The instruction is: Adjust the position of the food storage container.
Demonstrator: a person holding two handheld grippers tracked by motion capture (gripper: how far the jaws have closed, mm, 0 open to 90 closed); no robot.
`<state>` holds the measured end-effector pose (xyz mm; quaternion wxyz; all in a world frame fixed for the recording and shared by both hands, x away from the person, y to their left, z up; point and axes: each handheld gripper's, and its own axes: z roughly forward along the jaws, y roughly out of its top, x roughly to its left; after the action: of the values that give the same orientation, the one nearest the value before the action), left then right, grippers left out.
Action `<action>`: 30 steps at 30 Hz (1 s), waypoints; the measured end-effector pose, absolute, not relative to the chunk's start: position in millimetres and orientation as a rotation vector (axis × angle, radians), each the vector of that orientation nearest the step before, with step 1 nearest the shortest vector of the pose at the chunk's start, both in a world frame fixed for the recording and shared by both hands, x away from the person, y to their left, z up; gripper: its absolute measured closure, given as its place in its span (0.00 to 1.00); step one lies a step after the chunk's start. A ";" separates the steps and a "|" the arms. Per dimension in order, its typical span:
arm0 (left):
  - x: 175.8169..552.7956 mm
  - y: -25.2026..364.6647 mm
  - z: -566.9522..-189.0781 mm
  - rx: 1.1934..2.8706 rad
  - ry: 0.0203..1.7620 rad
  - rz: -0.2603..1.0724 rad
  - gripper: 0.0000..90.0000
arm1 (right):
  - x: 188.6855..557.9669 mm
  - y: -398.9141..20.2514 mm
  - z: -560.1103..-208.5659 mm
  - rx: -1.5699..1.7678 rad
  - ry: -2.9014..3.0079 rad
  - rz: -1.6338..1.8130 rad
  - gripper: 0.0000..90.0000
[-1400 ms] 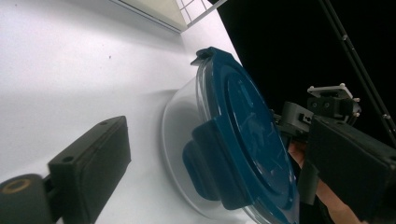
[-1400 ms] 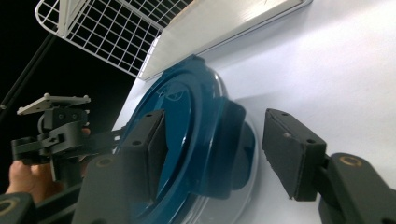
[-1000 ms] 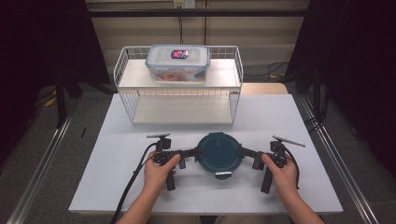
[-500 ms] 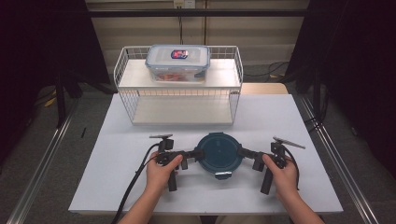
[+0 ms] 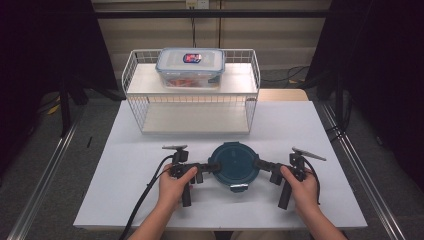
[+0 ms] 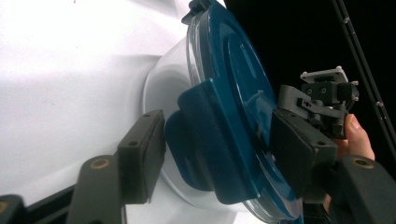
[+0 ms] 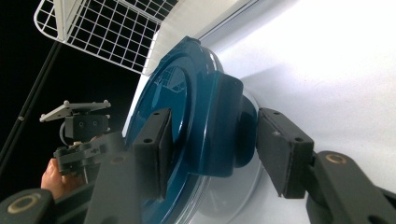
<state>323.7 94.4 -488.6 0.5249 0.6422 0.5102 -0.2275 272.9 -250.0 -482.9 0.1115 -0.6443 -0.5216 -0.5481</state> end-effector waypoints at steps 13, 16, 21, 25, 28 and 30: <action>322.2 98.7 -487.0 1.491 1.263 -0.590 0.48 | 270.3 -249.2 -487.5 -1.927 -1.395 -1.599 0.54; 321.5 100.9 -488.4 1.462 1.280 -0.610 0.49 | 270.2 -248.9 -487.3 -1.928 -1.369 -1.610 0.56; 319.5 101.9 -486.4 1.484 1.271 -0.595 0.50 | 269.0 -247.4 -483.8 -1.918 -1.367 -1.616 0.58; 318.2 101.8 -484.2 1.483 1.279 -0.605 0.50 | 268.3 -246.9 -483.5 -1.895 -1.344 -1.627 0.59; 317.7 101.8 -483.7 1.489 1.269 -0.591 0.50 | 268.5 -246.4 -479.5 -1.876 -1.379 -1.650 0.59; 317.3 101.0 -482.2 1.482 1.260 -0.574 0.51 | 268.9 -246.3 -478.4 -1.873 -1.387 -1.671 0.60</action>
<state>317.3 101.0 -482.2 0.5284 0.6203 0.5276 -0.2401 268.9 -246.3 -478.4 0.1367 -0.6471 -0.4790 -0.5772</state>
